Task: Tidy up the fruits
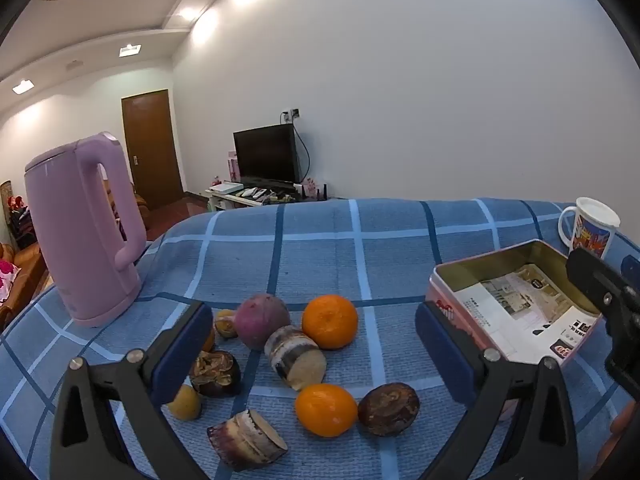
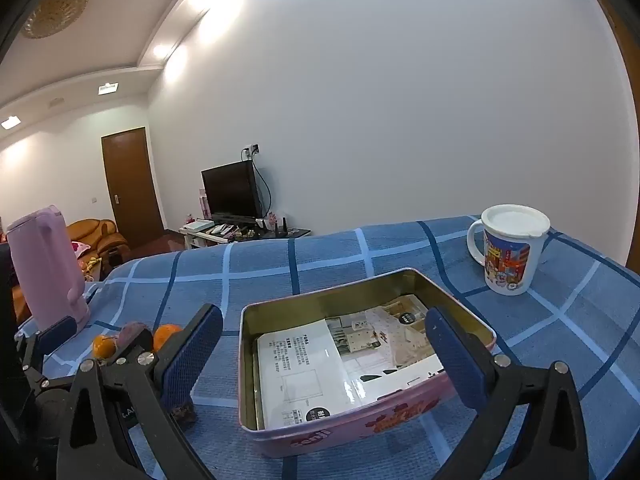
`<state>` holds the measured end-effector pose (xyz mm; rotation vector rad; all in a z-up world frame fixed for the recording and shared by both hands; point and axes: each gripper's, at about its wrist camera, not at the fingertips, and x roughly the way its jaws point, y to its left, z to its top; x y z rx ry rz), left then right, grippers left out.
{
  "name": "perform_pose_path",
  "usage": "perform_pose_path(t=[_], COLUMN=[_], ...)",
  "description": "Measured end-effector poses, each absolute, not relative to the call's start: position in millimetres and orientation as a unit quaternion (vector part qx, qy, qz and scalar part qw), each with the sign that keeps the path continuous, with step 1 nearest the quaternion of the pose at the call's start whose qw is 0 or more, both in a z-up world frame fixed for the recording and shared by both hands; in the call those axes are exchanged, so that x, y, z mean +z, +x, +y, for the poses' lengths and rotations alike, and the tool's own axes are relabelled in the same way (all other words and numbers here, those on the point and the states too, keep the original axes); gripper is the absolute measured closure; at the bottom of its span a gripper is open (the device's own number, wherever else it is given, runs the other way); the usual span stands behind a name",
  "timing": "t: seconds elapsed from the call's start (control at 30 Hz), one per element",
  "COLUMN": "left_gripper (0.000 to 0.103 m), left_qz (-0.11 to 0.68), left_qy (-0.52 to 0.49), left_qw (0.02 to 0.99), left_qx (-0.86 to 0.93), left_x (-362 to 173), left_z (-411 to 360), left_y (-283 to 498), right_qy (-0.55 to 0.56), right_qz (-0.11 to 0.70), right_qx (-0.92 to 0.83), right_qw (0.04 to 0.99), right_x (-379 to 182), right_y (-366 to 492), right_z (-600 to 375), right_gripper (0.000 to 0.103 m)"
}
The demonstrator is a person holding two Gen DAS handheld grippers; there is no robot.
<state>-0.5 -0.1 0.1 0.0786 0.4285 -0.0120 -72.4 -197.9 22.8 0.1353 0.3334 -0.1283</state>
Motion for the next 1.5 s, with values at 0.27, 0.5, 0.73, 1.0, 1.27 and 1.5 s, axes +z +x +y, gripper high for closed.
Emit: perform_pose_path(t=[0.27,0.5,0.73,1.0,1.27,1.5], left_gripper=[0.000,0.000,0.000,0.000,0.000,0.000], left_qz=[0.212,0.220,0.220,0.223,0.224,0.224], left_qy=[0.033,0.031,0.029,0.029,0.027,0.027], left_qw=[0.977,0.975,0.975,0.974,0.974,0.974], left_qx=[-0.009,-0.011,-0.012,-0.013,-0.013,-0.014], left_x=[-0.9,0.7,0.5,-0.2,-1.0,-1.3], left_z=[-2.1,-1.3,-0.3,-0.4,0.7,1.4], left_y=[-2.2,-0.5,-0.7,0.1,0.5,0.5], right_qy=[0.080,0.076,0.078,0.073,0.076,0.076], right_qz=[0.167,0.162,0.162,0.167,0.167,0.167], right_qx=[-0.062,-0.061,-0.064,-0.069,-0.070,-0.071], right_qw=[0.981,0.982,0.982,0.981,0.981,0.981], right_x=[22.6,23.2,23.7,22.5,22.3,22.0], right_y=[-73.1,-73.9,-74.5,-72.6,-72.5,-72.5], right_z=[-198.8,-199.2,-199.0,-197.2,-198.9,-199.3], right_gripper=[0.001,0.001,0.001,0.001,0.001,0.001])
